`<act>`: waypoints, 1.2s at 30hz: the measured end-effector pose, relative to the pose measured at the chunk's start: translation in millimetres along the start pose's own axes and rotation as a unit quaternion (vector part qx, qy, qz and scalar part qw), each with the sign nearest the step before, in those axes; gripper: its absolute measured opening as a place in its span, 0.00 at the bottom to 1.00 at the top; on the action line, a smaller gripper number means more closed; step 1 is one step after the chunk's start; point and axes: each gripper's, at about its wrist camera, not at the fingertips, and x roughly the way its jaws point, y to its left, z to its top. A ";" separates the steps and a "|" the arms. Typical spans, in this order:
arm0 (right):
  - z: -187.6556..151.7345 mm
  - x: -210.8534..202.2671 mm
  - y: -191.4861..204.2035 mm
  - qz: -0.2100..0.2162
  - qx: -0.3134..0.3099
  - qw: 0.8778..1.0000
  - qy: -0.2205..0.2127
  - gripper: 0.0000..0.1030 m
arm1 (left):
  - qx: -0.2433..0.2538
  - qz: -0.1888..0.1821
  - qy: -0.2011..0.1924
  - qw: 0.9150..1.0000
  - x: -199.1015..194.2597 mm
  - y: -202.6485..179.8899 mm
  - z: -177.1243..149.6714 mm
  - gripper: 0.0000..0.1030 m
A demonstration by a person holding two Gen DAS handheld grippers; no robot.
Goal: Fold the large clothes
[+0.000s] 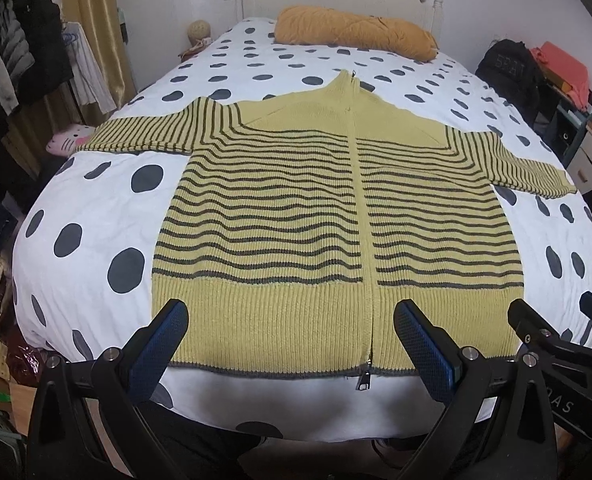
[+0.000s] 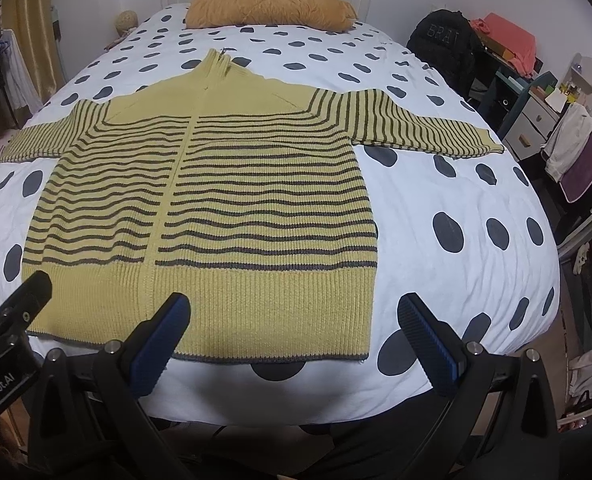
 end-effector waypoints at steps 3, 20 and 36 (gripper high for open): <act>-0.2 -0.4 0.5 0.000 0.000 1.000 0.000 1.00 | 0.014 0.001 -0.004 1.000 0.5 -3.6 -0.6 1.00; -1.9 -1.7 -2.6 -0.002 0.006 1.000 -0.002 1.00 | 0.009 -0.029 0.012 0.999 3.5 -3.9 -5.5 0.99; 3.9 4.7 6.6 0.006 0.000 1.000 0.006 1.00 | 0.005 -0.031 0.025 0.999 10.6 2.8 5.1 0.99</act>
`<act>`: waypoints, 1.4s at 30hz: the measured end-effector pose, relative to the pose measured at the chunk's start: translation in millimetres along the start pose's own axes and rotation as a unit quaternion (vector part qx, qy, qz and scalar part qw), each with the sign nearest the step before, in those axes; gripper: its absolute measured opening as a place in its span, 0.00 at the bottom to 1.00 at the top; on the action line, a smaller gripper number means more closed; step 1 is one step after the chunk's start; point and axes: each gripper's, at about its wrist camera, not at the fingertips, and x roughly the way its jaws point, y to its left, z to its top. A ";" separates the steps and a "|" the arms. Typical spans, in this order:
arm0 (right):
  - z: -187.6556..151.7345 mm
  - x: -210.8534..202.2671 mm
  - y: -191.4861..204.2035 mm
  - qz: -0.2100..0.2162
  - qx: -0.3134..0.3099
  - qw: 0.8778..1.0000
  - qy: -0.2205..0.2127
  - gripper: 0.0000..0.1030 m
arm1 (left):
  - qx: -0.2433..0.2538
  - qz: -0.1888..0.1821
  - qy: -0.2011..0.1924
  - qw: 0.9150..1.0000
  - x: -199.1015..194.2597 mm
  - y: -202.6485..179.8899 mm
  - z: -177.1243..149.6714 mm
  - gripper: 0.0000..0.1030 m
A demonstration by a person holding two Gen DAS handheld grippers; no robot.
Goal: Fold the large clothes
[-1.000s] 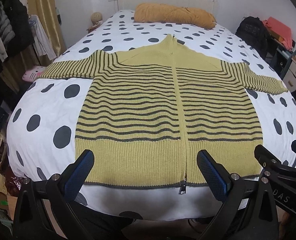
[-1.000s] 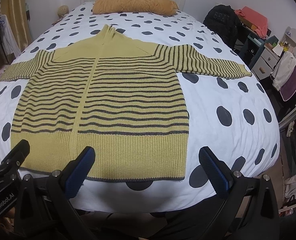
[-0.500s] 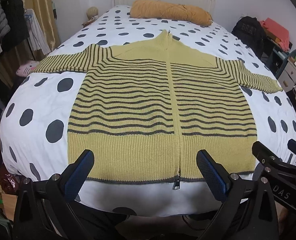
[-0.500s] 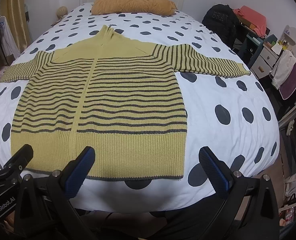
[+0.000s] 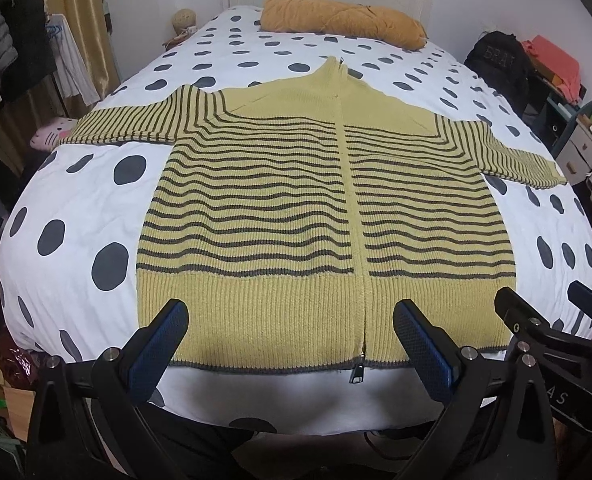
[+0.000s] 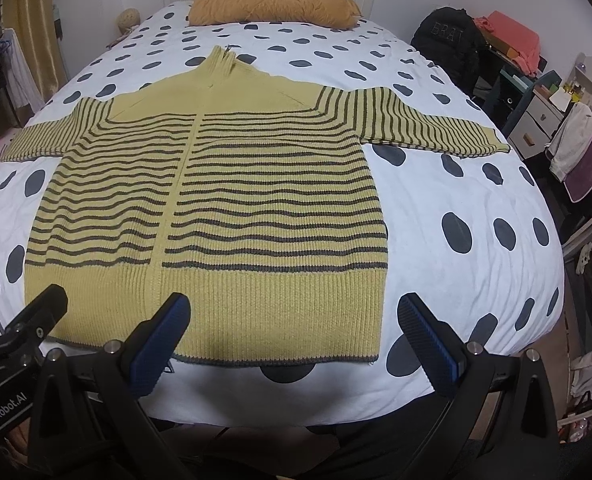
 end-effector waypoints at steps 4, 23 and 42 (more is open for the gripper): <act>1.6 1.6 2.3 -0.001 -0.001 1.000 0.002 1.00 | -0.004 0.002 0.001 1.000 1.8 3.1 1.7 0.99; 2.5 3.9 4.8 -0.001 -0.003 1.000 0.005 1.00 | 0.000 0.008 0.006 1.000 7.1 4.4 3.6 0.99; 36.8 53.1 66.4 0.021 -0.041 0.999 0.030 1.00 | -0.236 0.069 -0.034 0.969 98.0 312.3 152.3 0.99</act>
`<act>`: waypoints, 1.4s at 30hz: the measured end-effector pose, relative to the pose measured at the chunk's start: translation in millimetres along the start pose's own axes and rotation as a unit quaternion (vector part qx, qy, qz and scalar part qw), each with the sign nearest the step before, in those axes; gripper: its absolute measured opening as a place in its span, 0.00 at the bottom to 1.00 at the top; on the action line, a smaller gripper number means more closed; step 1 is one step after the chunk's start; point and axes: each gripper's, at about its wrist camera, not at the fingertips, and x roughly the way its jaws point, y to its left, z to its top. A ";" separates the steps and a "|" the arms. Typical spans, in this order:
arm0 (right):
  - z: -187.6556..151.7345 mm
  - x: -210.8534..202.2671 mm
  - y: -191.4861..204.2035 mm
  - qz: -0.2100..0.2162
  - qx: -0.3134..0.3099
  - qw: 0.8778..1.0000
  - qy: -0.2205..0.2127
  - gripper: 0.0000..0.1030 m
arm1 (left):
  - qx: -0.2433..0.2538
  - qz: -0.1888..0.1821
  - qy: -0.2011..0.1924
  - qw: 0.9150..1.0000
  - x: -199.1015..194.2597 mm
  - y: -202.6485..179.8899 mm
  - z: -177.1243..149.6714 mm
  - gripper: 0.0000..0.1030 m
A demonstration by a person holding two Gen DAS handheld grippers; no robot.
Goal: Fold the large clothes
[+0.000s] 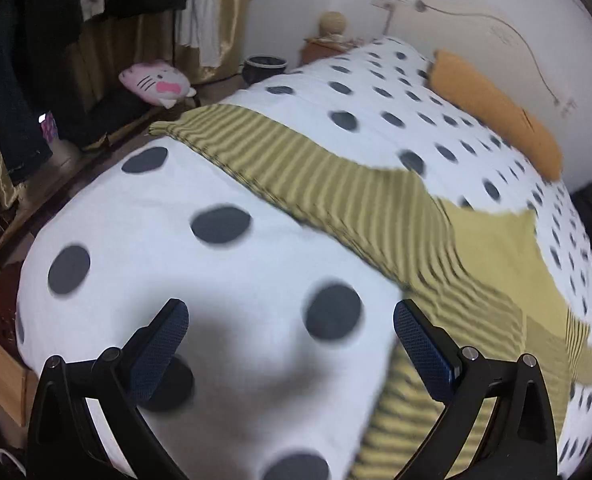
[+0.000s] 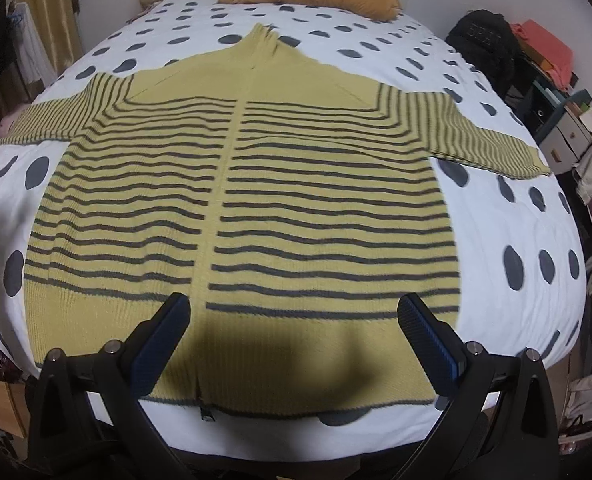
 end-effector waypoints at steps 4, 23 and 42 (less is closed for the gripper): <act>7.4 16.0 14.6 0.003 -0.010 1.000 0.011 1.00 | -0.061 0.014 -0.006 0.998 43.4 54.4 65.3 0.95; 72.1 70.4 67.5 0.014 -0.048 0.999 -0.016 1.00 | -0.093 0.057 0.058 0.992 203.2 110.0 182.0 0.61; 168.8 78.2 62.8 0.208 0.042 0.974 -0.079 0.97 | 0.049 -0.260 -0.044 0.963 85.0 -97.2 140.5 0.09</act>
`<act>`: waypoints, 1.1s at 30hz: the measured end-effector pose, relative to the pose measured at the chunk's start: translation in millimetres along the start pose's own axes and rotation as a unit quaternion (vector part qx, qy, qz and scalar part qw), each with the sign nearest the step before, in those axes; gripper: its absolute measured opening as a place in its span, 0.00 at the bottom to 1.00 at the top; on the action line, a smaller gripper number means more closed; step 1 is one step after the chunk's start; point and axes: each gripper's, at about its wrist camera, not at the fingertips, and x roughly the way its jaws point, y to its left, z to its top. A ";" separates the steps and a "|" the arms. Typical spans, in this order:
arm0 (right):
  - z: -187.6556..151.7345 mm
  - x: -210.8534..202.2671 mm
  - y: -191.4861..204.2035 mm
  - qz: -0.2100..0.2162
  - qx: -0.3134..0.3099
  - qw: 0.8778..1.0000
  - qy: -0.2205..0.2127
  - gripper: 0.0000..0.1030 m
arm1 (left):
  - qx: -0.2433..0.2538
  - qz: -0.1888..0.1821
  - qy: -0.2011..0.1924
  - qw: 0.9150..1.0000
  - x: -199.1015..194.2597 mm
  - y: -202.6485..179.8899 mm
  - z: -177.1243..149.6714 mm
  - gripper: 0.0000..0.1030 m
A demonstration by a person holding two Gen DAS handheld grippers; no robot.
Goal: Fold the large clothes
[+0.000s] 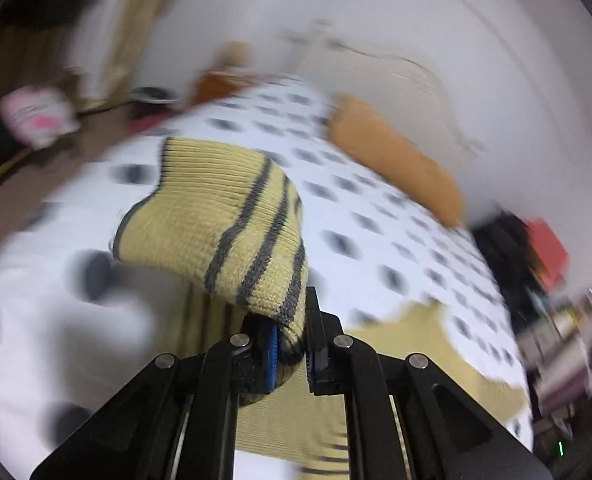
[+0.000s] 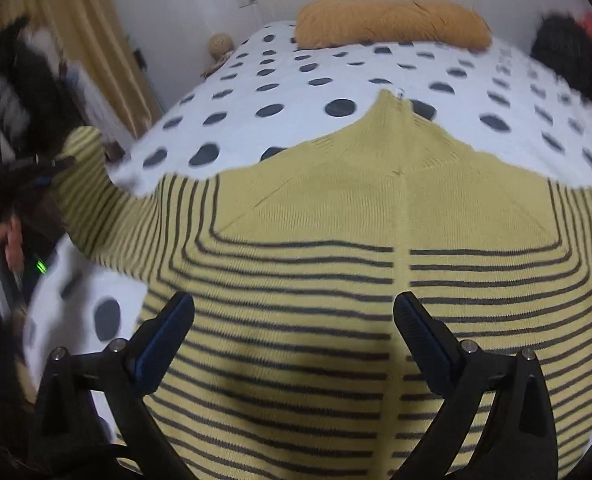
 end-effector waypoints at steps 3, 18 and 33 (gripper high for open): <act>17.6 -17.2 -52.5 -0.009 0.063 0.998 -0.024 0.97 | 0.036 -0.049 0.034 0.998 37.1 -82.9 -33.1 0.09; 38.4 -24.2 -222.2 -0.019 0.154 0.988 -0.010 0.97 | 0.090 -0.142 0.246 0.955 218.8 -275.0 -254.1 0.60; 75.6 65.1 -132.0 -0.167 0.052 0.983 0.059 0.71 | 0.056 0.033 0.122 0.990 154.8 -128.2 -180.5 0.92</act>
